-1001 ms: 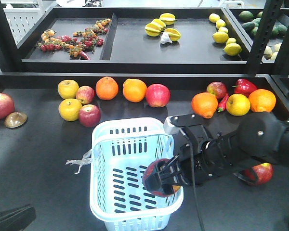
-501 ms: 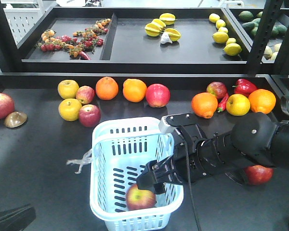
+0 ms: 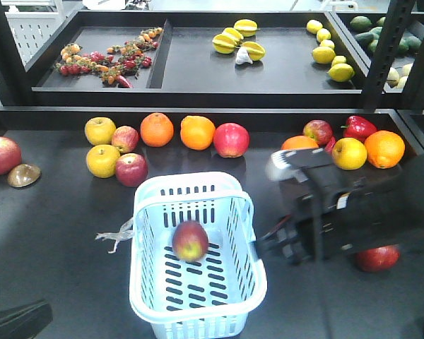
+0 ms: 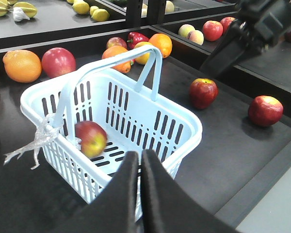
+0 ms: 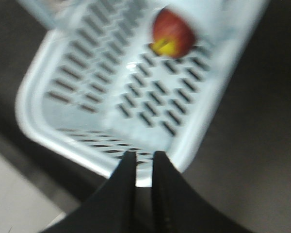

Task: Pick three apples into basket with both arms
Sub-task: 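Move the right gripper back and grasp another red apple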

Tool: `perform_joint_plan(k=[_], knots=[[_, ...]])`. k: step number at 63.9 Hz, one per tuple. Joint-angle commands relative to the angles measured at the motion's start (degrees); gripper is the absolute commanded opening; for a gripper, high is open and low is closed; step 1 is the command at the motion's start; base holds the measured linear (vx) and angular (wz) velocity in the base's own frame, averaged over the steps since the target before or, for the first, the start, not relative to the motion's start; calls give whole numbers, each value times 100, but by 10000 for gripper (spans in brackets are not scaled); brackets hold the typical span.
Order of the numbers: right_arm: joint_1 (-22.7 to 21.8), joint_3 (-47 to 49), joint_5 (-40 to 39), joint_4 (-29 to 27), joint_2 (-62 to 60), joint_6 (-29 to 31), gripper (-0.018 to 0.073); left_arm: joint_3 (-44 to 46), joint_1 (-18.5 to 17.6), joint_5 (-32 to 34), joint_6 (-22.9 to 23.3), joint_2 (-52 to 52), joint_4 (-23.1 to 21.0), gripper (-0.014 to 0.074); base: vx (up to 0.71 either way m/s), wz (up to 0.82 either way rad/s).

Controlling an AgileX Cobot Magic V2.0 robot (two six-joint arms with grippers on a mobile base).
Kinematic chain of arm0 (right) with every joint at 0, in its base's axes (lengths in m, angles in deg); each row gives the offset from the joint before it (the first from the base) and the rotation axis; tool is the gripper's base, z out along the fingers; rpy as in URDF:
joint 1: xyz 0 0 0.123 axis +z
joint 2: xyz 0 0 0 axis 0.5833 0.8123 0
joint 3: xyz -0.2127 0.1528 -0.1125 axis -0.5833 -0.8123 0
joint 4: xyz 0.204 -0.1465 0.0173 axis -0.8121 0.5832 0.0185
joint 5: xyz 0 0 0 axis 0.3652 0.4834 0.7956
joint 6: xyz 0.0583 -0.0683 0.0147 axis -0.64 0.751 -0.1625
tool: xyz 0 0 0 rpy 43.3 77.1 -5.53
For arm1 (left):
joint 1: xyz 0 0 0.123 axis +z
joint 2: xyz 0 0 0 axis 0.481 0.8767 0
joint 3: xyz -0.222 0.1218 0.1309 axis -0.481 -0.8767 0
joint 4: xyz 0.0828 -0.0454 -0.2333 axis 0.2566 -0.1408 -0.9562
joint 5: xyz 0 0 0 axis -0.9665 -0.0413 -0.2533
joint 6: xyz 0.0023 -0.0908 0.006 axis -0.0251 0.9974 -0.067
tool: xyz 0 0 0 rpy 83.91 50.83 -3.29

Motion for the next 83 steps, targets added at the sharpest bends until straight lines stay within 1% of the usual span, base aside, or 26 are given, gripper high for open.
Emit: perform_joint_plan(k=[1,4,7,10,13,18,20,25,29,32,36,37,42,47,53,60,72,83], knots=[[-539,145,-80,936,-349,-790,-11,141,-6,245,30,36,-135,-6,0,0],[-889,145,-52,1290,-400,-962,-9,141,-6,245,30,36,-135,-6,0,0],[-1205,145,-6,1522,-413,-1058,-8,141,-6,245,30,36,-135,-6,0,0],[-1634,145,21,1593,-413,-1053,-4,141,-6,245,30,36,-135,-6,0,0],[-1926,145,15,1619,-395,-966,3,141,-6,245,30,36,-135,-6,0,0],[-2386,157,-3,1610,-364,-703,43,141,-6,245,30,36,-135,-6,0,0],[-2551,199,45,1605,-324,-519,76,141,-6,245,30,36,-135,-6,0,0],[-2814,402,280,1594,-111,-217,179,141,-6,245,30,36,-135,-6,0,0],[-2933,653,507,1589,156,-131,300,141,-6,245,30,36,-135,-6,0,0],[-2942,881,616,1665,435,-138,427,141,-6,245,30,36,-135,-6,0,0],[-2942,1180,667,1705,733,-187,554,141,-6,245,30,36,-135,-6,0,0],[-2942,1292,703,1713,850,-222,599,141,-6,245,30,36,-135,-6,0,0],[-2942,1706,934,1795,1305,-450,729,141,-6,245,30,36,-135,-6,0,0],[-2942,2181,1277,1981,1765,-720,727,141,-6,245,30,36,-135,-6,0,0],[-2942,2563,1580,2254,2259,-852,715,141,-6,245,30,36,-135,-6,0,0],[-2942,2810,1688,2542,2749,-1004,695,141,-6,245,24,36,-135,-6,0,0],[-2942,3035,1748,2569,3448,-1062,662,141,-6,245,24,36,-135,-6,0,0],[-2942,3225,1757,2574,3941,-1127,651,141,-6,245,24,36,-135,-6,0,0]])
